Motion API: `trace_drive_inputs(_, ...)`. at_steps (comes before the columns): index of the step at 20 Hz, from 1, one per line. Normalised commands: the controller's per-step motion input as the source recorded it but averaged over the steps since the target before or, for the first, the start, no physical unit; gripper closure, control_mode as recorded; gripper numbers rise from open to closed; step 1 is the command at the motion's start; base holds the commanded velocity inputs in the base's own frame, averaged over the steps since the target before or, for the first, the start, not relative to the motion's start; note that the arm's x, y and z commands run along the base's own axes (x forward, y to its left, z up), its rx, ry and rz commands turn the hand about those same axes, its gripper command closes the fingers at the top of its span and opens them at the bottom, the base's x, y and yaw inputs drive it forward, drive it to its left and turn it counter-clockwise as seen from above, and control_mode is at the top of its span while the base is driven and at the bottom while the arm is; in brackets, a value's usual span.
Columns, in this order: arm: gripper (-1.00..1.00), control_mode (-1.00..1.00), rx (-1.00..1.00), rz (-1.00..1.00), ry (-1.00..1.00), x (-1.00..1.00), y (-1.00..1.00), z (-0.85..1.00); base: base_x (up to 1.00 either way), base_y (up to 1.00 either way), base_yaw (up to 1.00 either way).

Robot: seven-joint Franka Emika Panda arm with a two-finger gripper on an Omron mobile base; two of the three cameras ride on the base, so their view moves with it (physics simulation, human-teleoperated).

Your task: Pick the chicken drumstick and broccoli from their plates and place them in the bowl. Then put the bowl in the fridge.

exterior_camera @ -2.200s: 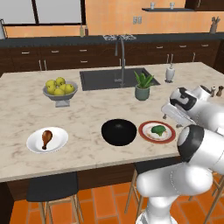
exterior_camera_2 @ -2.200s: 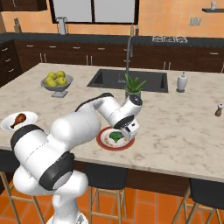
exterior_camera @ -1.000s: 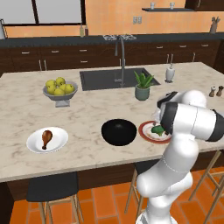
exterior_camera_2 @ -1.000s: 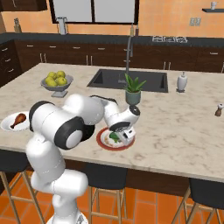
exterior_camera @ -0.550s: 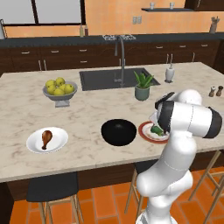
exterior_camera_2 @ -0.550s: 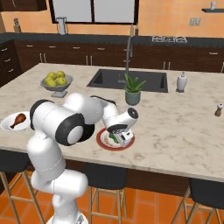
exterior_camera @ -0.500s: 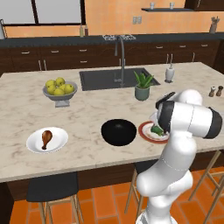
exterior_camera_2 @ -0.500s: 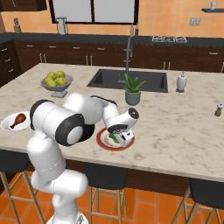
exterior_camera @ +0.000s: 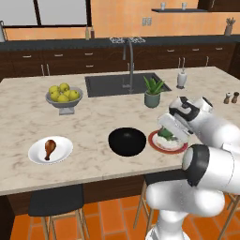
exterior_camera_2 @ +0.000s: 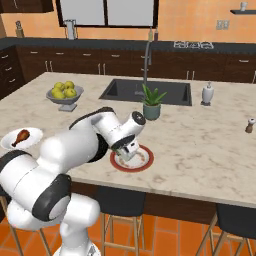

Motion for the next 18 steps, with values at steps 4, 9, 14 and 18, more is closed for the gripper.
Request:
trace_drive_inputs(4,1.00,-1.00,-0.08,0.00,0.16,0.04,1.00,0.66,0.00,0.00,0.00)
trace_drive_inputs(9,1.00,-1.00,-0.25,-0.13,0.18,0.56,1.00,-0.08,0.00,0.00,0.00)
trace_drive_inputs(14,1.00,-1.00,-0.09,-0.06,0.20,0.53,0.30,-0.06,0.00,0.00,0.00)
trace_drive_inputs(18,1.00,-1.00,0.00,0.00,0.01,0.43,0.00,-0.35,0.00,0.00,0.00)
